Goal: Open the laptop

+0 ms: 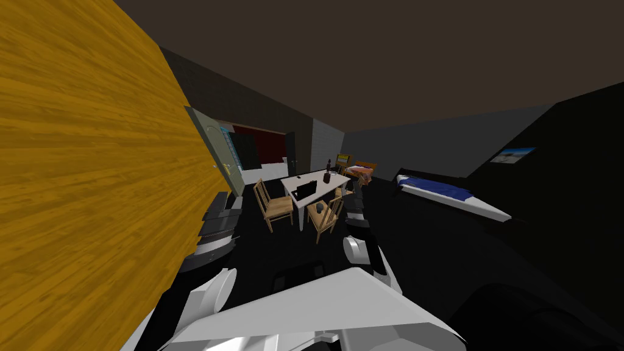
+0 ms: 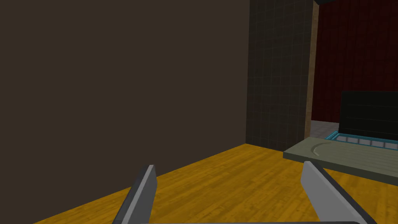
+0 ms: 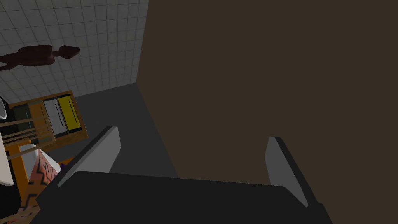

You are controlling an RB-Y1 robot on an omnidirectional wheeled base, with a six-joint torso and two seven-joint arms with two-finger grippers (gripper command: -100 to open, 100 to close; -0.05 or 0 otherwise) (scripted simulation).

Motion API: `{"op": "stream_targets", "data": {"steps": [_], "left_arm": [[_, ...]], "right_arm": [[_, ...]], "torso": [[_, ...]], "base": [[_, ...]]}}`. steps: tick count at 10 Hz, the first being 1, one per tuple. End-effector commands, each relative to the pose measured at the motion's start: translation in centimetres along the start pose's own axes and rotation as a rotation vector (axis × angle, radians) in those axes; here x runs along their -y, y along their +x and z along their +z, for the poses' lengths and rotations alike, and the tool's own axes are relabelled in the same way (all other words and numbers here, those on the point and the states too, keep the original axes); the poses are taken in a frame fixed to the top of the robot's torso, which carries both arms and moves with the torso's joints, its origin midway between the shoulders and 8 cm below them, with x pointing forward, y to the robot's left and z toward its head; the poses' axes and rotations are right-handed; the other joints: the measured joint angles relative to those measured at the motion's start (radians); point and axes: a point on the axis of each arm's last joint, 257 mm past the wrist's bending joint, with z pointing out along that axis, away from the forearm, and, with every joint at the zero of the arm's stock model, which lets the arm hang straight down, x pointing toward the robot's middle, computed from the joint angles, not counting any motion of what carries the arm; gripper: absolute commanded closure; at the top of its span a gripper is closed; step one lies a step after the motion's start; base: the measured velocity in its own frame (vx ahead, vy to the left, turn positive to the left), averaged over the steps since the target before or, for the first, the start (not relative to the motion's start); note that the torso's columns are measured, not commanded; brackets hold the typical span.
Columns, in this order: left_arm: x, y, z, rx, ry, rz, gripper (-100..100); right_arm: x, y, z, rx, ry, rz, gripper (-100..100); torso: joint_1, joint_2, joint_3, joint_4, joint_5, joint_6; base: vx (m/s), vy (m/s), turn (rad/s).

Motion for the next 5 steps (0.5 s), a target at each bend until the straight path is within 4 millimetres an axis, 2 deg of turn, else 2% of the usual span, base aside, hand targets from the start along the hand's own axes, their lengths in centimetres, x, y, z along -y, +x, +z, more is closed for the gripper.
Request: {"op": "stream_targets", "data": {"steps": [1,5], "left_arm": [[0.00,0.00,0.00,0.000,0.000,0.000,0],[0.01,0.00,0.00,0.000,0.000,0.000,0]], "right_arm": [[0.00,0.00,0.00,0.000,0.000,0.000,0],[-0.01,0.00,0.00,0.000,0.000,0.000,0]], "torso": [[0.000,0.040,-0.082,0.041,0.000,0.000],[0.000,0.322,-0.644,0.322,0.000,0.000]], "base": [[0.000,0.000,0.000],[0.000,0.000,0.000]]}}
